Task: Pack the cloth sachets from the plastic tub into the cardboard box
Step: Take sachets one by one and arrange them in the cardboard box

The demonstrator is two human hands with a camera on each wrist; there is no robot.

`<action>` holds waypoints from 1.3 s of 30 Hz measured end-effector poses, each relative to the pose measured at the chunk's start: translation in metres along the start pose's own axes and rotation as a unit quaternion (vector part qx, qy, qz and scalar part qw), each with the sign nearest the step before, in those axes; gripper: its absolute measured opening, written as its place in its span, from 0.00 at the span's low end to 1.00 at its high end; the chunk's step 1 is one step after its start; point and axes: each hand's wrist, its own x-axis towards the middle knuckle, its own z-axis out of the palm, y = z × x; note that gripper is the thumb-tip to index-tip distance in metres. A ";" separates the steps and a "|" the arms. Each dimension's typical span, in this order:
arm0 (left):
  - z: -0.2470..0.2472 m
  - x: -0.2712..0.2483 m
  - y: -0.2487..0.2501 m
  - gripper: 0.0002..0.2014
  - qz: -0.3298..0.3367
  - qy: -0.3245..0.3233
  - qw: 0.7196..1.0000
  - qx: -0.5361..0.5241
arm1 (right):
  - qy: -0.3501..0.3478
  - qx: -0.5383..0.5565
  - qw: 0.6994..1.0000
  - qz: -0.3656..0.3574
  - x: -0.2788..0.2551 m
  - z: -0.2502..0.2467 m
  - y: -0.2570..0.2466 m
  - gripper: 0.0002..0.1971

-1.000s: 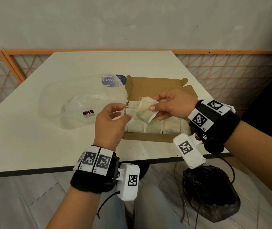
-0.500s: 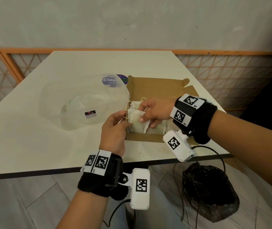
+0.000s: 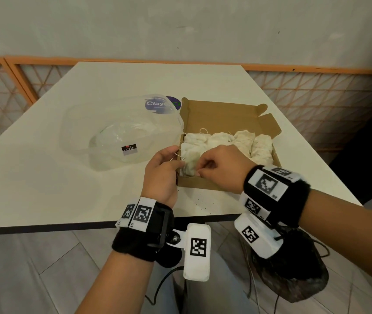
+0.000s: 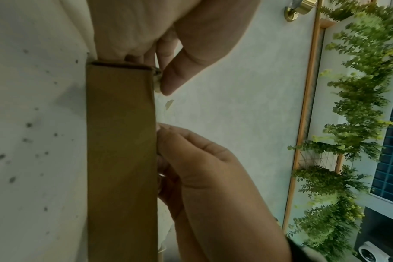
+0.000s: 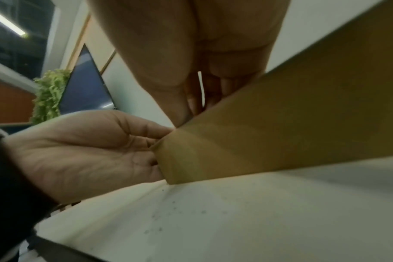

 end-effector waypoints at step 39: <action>-0.009 0.017 -0.002 0.20 -0.068 -0.019 0.997 -0.033 | -0.238 0.189 0.936 0.176 0.024 -0.034 -0.042 0.37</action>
